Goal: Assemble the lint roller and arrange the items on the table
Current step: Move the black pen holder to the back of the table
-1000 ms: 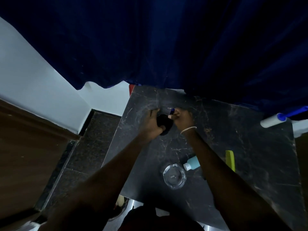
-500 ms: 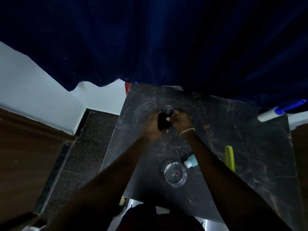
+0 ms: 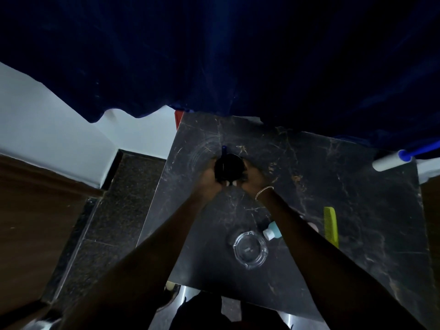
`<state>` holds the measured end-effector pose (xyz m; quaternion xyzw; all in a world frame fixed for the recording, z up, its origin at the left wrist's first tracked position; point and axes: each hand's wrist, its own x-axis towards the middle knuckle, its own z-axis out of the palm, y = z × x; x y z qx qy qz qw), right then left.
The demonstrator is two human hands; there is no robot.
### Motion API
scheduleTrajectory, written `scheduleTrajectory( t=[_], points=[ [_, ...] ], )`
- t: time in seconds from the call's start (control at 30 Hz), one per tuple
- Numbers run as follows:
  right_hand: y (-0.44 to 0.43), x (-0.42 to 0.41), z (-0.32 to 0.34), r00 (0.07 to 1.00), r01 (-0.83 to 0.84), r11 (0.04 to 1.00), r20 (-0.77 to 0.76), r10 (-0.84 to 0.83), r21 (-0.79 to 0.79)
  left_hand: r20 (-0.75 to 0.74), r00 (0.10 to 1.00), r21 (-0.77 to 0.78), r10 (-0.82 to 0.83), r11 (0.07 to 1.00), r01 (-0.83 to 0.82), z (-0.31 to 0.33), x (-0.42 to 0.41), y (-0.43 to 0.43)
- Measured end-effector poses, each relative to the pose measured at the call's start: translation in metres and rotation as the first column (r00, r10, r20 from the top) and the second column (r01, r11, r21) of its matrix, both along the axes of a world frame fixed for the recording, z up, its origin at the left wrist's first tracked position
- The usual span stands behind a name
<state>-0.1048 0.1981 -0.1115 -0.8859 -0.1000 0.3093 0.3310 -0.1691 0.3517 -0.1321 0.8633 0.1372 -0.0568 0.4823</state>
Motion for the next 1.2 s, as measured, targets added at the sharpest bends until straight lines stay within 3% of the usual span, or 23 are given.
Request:
scheduleTrajectory(
  t=[0.13, 0.2, 0.37, 0.53, 0.77, 0.97, 1.1, 1.2],
  points=[
    [0.027, 0.017, 0.011, 0.998, 0.064, 0.972, -0.014, -0.062, 0.226, -0.027, 0.996, -0.085, 0.085, 0.993, -0.087, 0.012, 0.013, 0.029],
    [0.045, 0.038, 0.020, 0.998, 0.049, 0.966, 0.016, -0.055, 0.254, -0.027, 0.995, -0.123, 0.095, 0.988, -0.098, 0.029, 0.030, 0.048],
    [0.097, 0.093, 0.032, 0.997, 0.019, 0.969, 0.068, -0.037, 0.246, 0.067, 0.993, -0.023, 0.093, 0.995, -0.092, 0.055, 0.076, 0.102],
    [0.124, 0.114, 0.009, 0.998, 0.007, 0.976, 0.065, -0.021, 0.218, -0.051, 0.995, -0.035, 0.087, 0.995, -0.089, 0.037, 0.096, 0.129],
    [0.136, 0.126, -0.021, 0.999, -0.007, 0.983, 0.051, -0.002, 0.183, -0.062, 0.992, -0.059, 0.112, 0.992, -0.116, -0.004, 0.110, 0.141],
    [0.142, 0.128, -0.030, 0.999, 0.046, 0.970, -0.021, -0.042, 0.240, -0.036, 0.996, -0.022, 0.083, 0.996, -0.083, -0.013, 0.112, 0.148],
    [0.142, 0.124, -0.033, 0.999, 0.033, 0.982, 0.006, -0.034, 0.185, -0.019, 0.997, -0.028, 0.078, 0.997, -0.079, -0.013, 0.110, 0.147],
    [0.134, 0.113, -0.030, 0.998, 0.064, 0.979, 0.002, -0.065, 0.192, -0.013, 0.988, -0.081, 0.157, 0.984, -0.157, -0.011, 0.094, 0.144]
  ],
)
